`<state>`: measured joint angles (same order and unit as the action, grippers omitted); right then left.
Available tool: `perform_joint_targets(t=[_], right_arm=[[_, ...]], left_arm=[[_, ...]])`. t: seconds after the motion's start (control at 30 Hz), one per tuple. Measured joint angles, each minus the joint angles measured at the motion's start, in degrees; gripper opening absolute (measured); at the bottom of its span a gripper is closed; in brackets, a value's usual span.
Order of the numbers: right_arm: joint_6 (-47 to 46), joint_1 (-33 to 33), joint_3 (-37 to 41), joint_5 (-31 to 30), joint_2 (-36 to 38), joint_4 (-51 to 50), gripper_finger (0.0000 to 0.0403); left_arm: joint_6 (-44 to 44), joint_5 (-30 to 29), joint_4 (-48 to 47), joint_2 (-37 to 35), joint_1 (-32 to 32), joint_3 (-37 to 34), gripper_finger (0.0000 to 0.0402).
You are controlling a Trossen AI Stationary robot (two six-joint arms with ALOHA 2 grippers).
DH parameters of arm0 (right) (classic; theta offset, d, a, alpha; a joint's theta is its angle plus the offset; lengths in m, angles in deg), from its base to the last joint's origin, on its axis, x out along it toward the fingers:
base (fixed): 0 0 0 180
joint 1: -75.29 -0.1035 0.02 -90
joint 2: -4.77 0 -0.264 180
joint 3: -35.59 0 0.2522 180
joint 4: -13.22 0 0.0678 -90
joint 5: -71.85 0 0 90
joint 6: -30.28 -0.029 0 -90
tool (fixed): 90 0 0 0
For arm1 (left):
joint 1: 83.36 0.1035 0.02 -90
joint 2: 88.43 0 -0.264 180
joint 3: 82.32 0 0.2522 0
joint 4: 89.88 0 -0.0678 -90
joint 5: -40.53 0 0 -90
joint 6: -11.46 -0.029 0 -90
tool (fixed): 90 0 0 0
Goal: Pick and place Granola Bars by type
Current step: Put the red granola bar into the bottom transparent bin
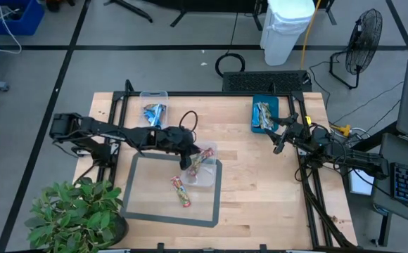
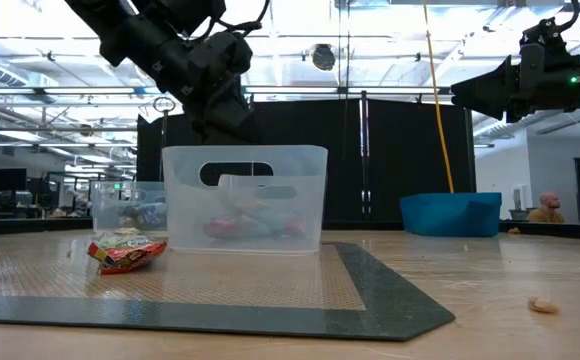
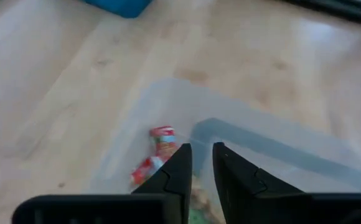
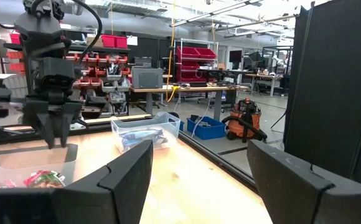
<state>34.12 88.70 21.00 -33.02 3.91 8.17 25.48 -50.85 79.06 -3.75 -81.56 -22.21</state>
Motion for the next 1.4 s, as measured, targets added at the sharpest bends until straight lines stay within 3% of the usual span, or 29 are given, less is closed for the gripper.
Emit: perform_joint_targets(t=[0.23, 0.43, 0.57, 0.8, 1.0, 1.4], right_arm=[[0.00, -0.01, -0.01, -0.01, 0.00, 0.00, 0.0251], [0.02, -0.02, 0.00, 0.00, 0.00, 0.00, 0.0251], [0.02, -0.02, 0.00, 0.00, 0.00, 0.00, 0.0251], [0.01, -0.01, -0.01, 0.00, 0.00, 0.00, 0.0251], [-0.01, -0.01, -0.01, 0.00, 0.00, 0.01, 0.0251], [0.02, -0.01, -0.01, 0.00, 0.00, 0.00, 0.0251]], left_arm=[[2.56, 16.05, -0.84, -0.17, -3.82, 0.00, 0.0074], [9.58, 17.62, -7.43, -0.13, -11.81, 0.00, 0.0074], [15.79, 13.88, -8.94, -0.13, -18.58, 0.00, 0.0074], [25.84, -2.72, -14.57, -0.13, -27.77, 0.00, 0.0074], [27.61, -14.97, -15.08, 0.49, -31.10, -0.02, 0.0074], [31.59, -15.15, -15.98, 10.38, -31.07, -0.04, 0.0074]])
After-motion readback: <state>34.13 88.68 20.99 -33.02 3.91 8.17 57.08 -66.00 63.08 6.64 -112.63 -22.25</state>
